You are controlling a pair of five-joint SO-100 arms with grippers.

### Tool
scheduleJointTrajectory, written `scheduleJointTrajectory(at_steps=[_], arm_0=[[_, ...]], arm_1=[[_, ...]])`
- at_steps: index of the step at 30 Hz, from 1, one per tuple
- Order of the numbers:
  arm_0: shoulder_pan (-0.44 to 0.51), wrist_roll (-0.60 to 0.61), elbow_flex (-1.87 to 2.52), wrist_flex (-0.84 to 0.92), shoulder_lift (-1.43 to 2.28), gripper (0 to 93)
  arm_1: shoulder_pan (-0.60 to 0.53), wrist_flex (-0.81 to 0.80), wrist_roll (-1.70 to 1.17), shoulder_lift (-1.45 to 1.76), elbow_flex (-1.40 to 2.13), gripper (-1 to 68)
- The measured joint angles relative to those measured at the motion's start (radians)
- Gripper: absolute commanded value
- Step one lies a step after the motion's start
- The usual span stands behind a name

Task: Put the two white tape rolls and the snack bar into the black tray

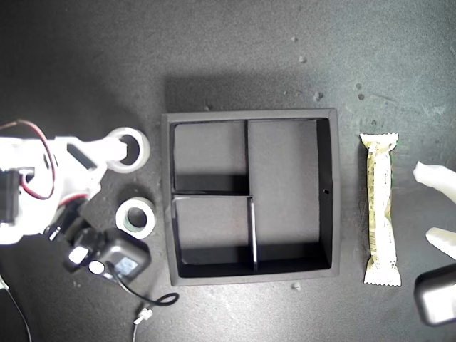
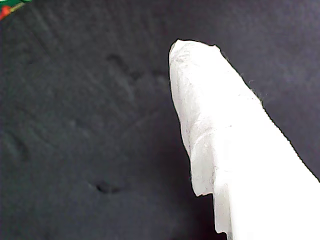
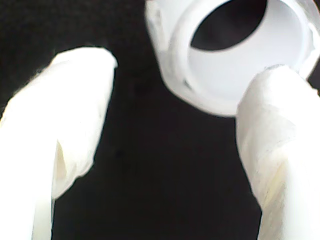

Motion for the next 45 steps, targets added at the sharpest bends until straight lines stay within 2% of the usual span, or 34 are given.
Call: scheduleJointTrajectory(at_steps=[2,5,7,11,14,18,21,23,26,32,38,45], arm_0=[[-0.014,0.0,0.005,0.0,0.002,19.7],[-0.031,0.0,0.008,0.0,0.008,19.8],[-0.028,0.0,0.011,0.0,0.02,19.8],[-0.023,-0.002,0.035,0.0,0.046,19.9],[-0.025,-0.003,0.037,0.002,0.054,19.9],[-0.034,0.002,0.037,0.002,0.057,20.1],[-0.046,-0.003,0.037,0.002,0.057,20.3],[-0.048,-0.003,0.037,0.002,0.057,20.6],[-0.044,-0.003,0.037,0.002,0.057,20.9],[-0.028,-0.003,0.037,0.0,0.012,20.9],[-0.005,-0.005,0.025,-0.003,-0.069,20.5],[0.026,-0.012,-0.035,-0.012,-0.129,20.2]], arm_1=[[-0.046,0.009,0.0,-0.021,0.018,26.5],[-0.052,0.023,0.0,-0.028,0.08,24.8],[-0.008,0.034,0.0,-0.029,0.083,24.9],[0.17,0.061,0.003,-0.029,0.063,18.7],[0.206,0.074,0.11,-0.029,0.051,18.7],[0.23,0.244,0.341,-0.031,0.06,18.6],[0.244,0.222,0.391,-0.029,0.057,18.6],[0.239,0.13,0.29,-0.029,0.057,18.9],[0.218,-0.02,-0.043,-0.034,0.057,19.8],[0.092,-0.098,-0.629,-0.063,0.026,21.0],[0.044,-0.127,-0.848,-0.094,0.025,18.8],[0.044,-0.153,-0.919,-0.179,0.026,16.4]])
